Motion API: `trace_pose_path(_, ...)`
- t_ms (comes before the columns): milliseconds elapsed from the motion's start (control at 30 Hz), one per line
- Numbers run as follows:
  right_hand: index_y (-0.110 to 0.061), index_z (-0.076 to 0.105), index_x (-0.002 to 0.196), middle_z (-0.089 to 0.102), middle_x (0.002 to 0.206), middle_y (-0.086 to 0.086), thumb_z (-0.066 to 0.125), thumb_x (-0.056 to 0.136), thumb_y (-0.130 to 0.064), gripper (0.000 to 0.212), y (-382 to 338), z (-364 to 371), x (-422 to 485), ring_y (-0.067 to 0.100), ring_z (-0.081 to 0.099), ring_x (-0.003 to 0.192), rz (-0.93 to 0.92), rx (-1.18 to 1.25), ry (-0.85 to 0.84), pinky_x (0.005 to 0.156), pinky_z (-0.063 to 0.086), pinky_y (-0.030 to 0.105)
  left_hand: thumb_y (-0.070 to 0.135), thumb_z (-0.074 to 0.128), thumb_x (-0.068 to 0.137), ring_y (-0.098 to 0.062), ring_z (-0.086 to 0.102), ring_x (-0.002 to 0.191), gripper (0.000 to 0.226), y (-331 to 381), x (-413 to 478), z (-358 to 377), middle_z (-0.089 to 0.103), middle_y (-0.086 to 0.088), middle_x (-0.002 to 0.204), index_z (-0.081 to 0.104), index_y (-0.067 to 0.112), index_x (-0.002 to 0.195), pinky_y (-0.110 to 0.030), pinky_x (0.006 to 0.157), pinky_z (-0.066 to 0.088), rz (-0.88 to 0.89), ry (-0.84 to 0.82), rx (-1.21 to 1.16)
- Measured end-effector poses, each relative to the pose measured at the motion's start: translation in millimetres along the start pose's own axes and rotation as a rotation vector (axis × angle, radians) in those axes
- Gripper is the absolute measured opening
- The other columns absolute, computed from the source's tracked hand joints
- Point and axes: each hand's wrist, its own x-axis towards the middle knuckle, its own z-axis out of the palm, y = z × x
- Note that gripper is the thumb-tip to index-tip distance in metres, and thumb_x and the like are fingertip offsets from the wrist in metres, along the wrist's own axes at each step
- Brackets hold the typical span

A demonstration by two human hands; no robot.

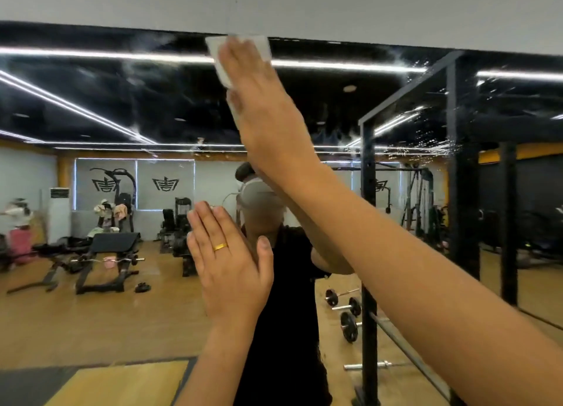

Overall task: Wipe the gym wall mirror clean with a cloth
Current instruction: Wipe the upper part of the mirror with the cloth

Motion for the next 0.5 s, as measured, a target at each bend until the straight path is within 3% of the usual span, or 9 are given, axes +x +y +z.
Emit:
trace_pose_path(67, 0.0, 0.029, 0.158, 0.024, 0.168, 0.018, 0.031, 0.111, -0.013, 0.049, 29, -35, -26, 0.034, 0.015, 0.157, 0.155, -0.032, 0.159, 0.129, 0.014, 0.047, 0.041, 0.038, 0.102, -0.04, -0.002, 0.159, 0.082, 3, -1, -1, 0.0, -0.027, 0.17, 0.007, -0.006, 0.161, -0.054, 0.129, 0.003, -0.001, -0.019, 0.001)
trace_pose_path(133, -0.002, 0.026, 0.16, 0.02, 0.169, 0.016, 0.027, 0.112, -0.015, 0.049, 62, -66, -43, 0.033, 0.011, 0.158, 0.298, -0.114, 0.214, 0.129, 0.013, 0.047, 0.04, 0.04, 0.102, -0.041, -0.002, 0.158, 0.082, 7, -1, 0, 0.0, -0.028, 0.169, 0.007, -0.007, 0.161, -0.055, 0.128, 0.004, 0.001, -0.018, 0.004)
trace_pose_path(233, -0.004, 0.022, 0.161, 0.016, 0.17, 0.015, 0.029, 0.111, -0.015, 0.052, 100, -89, -58, 0.032, 0.009, 0.159, 0.442, -0.223, 0.195, 0.129, 0.013, 0.051, 0.039, 0.041, 0.102, -0.04, -0.004, 0.158, 0.082, 9, -2, -1, -0.001, -0.028, 0.169, 0.006, -0.007, 0.161, -0.054, 0.129, 0.002, -0.001, -0.026, 0.008)
trace_pose_path(333, -0.007, 0.019, 0.162, 0.013, 0.171, 0.013, 0.03, 0.112, -0.016, 0.052, 101, -77, -60, 0.029, 0.009, 0.159, 0.571, -0.175, 0.119, 0.128, 0.017, 0.051, 0.039, 0.04, 0.102, -0.039, -0.008, 0.158, 0.083, 9, -3, -2, -0.003, -0.028, 0.169, 0.003, -0.006, 0.161, -0.054, 0.129, 0.002, 0.004, -0.031, 0.017)
trace_pose_path(400, -0.008, 0.012, 0.163, 0.006, 0.172, 0.01, 0.025, 0.113, -0.018, 0.053, 86, -56, -59, 0.025, 0.0, 0.159, 0.59, -0.153, 0.109, 0.13, 0.007, 0.046, 0.039, 0.038, 0.102, -0.039, -0.008, 0.159, 0.082, 9, -3, -2, -0.003, -0.028, 0.169, 0.003, -0.006, 0.161, -0.054, 0.129, 0.002, 0.009, -0.022, 0.019)
trace_pose_path(500, -0.005, 0.017, 0.161, 0.01, 0.171, 0.012, 0.024, 0.111, -0.015, 0.052, 57, -15, -50, 0.024, 0.004, 0.159, 0.404, -0.109, 0.075, 0.13, 0.004, 0.044, 0.04, 0.037, 0.102, -0.038, -0.006, 0.159, 0.082, 10, -2, -1, -0.001, -0.028, 0.169, 0.005, -0.006, 0.161, -0.052, 0.129, 0.001, 0.007, -0.006, 0.012)
